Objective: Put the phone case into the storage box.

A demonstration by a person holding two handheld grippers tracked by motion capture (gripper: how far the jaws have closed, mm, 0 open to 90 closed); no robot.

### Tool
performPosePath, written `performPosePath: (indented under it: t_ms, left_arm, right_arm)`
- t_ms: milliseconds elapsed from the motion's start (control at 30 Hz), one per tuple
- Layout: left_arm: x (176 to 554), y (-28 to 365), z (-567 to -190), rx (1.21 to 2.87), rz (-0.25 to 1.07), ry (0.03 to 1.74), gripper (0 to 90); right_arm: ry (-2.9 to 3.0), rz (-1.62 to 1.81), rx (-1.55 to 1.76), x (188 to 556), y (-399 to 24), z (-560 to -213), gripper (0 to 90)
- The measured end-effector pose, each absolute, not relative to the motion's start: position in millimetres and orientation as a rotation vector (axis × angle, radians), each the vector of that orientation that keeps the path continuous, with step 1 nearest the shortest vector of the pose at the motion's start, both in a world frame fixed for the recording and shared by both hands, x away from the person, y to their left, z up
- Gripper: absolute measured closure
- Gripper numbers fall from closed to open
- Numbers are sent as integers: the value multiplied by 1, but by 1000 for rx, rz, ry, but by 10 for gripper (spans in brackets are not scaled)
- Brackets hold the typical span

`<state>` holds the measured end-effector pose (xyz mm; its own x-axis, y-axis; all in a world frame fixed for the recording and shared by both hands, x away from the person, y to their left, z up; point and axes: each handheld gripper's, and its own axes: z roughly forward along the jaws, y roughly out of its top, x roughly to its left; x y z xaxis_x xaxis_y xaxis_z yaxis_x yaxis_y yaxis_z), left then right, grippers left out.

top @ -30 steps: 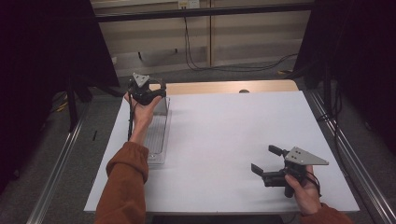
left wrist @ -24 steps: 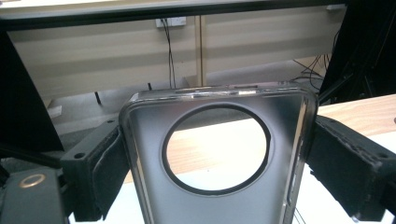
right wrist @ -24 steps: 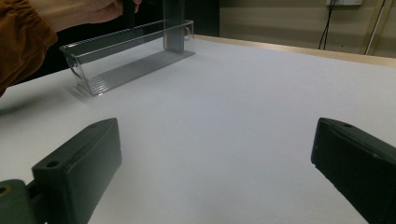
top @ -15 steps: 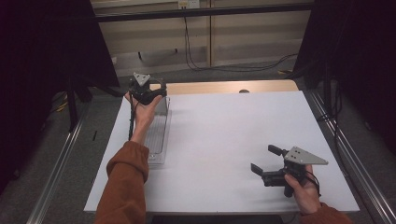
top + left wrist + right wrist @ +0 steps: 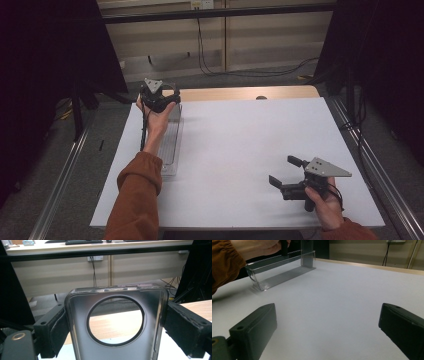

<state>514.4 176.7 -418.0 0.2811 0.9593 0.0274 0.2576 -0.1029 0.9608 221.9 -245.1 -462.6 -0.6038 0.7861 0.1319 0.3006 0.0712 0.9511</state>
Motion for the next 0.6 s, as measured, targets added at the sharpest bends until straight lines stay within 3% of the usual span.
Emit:
performPosePath:
  t_ms: [233,333,600]
  left_arm:
    - [515,182,-417,1600,870,1152,86]
    - [516,181,-420,1601,880,1166,32]
    - [516,182,-421,1595,864,1162,27]
  right_arm:
    - [1937,1549,1075,222,-245,-463,13]
    - [1935,1548,1074,223,-245,-463,13]
    - [1936,1550,1073,222,-245,-463,12]
